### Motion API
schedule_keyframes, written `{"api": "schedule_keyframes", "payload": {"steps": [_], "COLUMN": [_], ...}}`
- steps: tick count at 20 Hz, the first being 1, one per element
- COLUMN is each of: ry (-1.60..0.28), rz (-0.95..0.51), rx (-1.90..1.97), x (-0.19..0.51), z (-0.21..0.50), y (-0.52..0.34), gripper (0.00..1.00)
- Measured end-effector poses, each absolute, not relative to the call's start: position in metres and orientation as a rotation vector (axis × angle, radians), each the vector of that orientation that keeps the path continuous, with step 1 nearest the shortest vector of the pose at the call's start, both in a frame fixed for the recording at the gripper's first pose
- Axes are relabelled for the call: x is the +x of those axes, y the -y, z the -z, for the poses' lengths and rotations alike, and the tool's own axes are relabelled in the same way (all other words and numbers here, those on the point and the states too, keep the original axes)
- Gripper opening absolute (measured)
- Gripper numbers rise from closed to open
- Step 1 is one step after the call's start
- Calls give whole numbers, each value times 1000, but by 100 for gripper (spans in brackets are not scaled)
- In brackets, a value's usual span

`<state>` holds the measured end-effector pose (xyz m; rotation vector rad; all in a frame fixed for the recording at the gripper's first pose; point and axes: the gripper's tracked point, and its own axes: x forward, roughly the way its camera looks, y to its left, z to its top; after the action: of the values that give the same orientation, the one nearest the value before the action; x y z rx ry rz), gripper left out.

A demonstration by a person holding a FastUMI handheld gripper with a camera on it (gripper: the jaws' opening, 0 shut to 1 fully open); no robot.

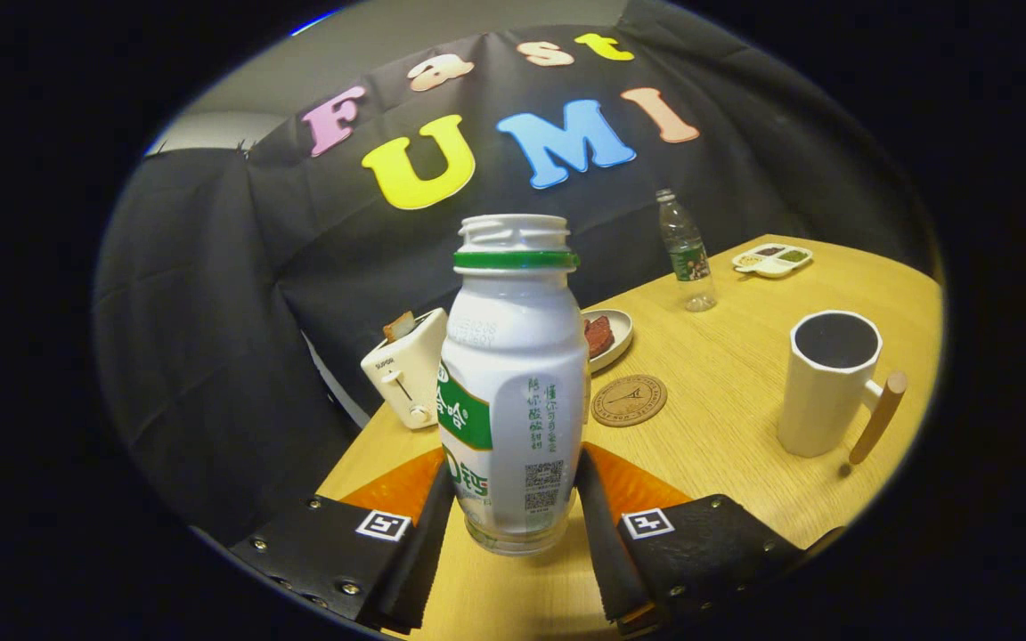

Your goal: Take the bottle from table, then pour the juice into the cup, finally place the bottle on the coaster

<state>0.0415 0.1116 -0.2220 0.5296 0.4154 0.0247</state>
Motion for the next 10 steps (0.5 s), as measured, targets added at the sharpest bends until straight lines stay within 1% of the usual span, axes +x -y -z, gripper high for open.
{"api": "schedule_keyframes", "payload": {"steps": [10], "ry": [-371], "rz": [91], "rx": [892], "x": [48], "z": [211], "y": [-68], "gripper": [72]}}
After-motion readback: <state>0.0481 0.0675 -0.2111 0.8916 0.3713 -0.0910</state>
